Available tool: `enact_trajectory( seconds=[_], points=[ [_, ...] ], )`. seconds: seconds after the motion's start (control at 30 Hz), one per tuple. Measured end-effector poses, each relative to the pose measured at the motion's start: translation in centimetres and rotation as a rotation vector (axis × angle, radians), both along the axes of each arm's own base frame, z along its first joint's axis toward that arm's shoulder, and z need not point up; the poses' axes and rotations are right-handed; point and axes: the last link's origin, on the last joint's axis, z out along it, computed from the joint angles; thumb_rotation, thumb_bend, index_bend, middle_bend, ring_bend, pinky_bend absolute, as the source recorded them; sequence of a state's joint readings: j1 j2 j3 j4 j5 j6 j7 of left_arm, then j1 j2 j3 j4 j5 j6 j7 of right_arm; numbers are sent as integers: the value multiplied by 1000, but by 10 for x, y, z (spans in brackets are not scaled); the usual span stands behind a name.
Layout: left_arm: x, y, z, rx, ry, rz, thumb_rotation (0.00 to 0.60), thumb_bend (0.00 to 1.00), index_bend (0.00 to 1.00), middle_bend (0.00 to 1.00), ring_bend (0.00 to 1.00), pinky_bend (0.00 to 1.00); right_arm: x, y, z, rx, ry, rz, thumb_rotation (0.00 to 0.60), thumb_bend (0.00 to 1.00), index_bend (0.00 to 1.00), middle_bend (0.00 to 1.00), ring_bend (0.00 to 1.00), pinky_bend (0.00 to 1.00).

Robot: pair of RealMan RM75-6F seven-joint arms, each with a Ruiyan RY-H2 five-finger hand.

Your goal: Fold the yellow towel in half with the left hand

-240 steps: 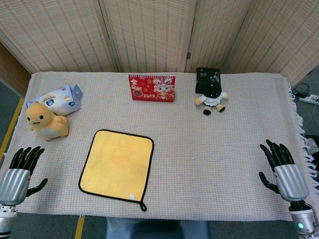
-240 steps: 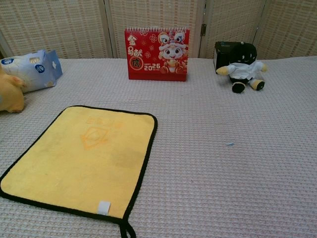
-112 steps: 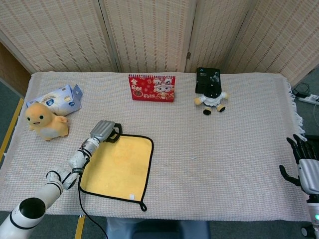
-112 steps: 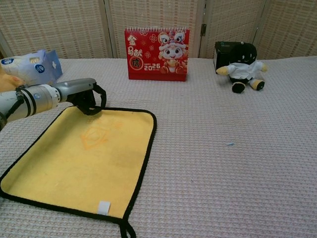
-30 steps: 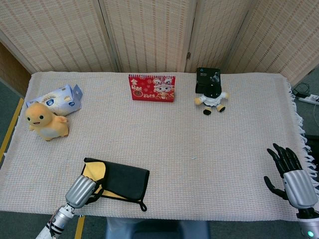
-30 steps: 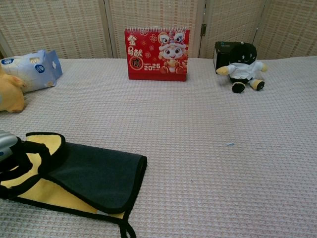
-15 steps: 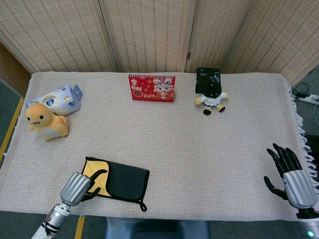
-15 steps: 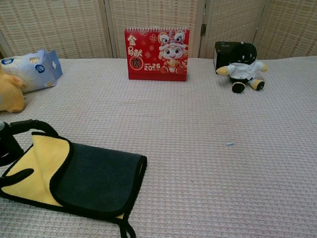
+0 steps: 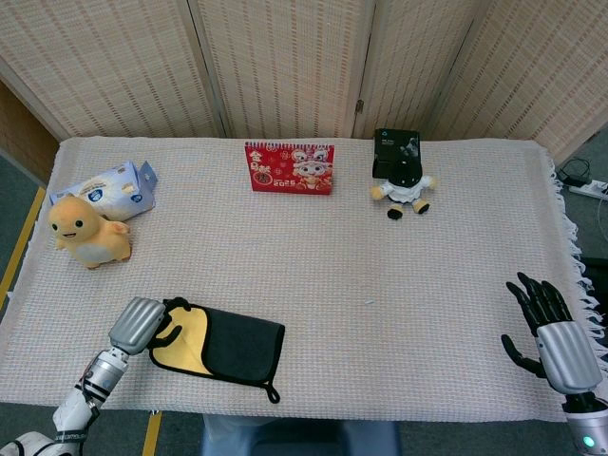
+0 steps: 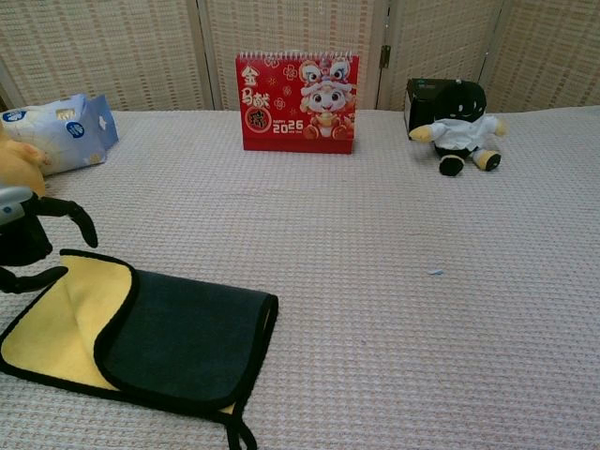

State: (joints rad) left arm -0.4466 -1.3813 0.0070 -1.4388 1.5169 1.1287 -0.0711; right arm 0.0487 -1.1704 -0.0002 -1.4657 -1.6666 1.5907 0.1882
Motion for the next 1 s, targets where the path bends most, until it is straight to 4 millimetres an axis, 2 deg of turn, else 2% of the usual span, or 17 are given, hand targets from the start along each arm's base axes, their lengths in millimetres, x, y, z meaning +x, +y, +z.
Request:
enact_trajectory(
  seconds=[0.2, 0.5, 1.0],
  points=[
    [7, 23, -6, -46, 30, 34, 600, 460, 400, 1000, 1000, 1000, -2, -1, 1, -4, -1, -10, 600, 441, 0, 0, 0, 0],
    [2, 44, -14, -50, 47, 59, 600, 460, 415, 1000, 1000, 1000, -5, -4, 3, -8, 0, -26, 600, 441, 0, 0, 0, 0],
    [-6, 47, -21, -87, 69, 88, 600, 460, 445, 1000, 1000, 1000, -7, -6, 3, -11, 3, -36, 600, 441, 0, 0, 0, 0]
  ],
)
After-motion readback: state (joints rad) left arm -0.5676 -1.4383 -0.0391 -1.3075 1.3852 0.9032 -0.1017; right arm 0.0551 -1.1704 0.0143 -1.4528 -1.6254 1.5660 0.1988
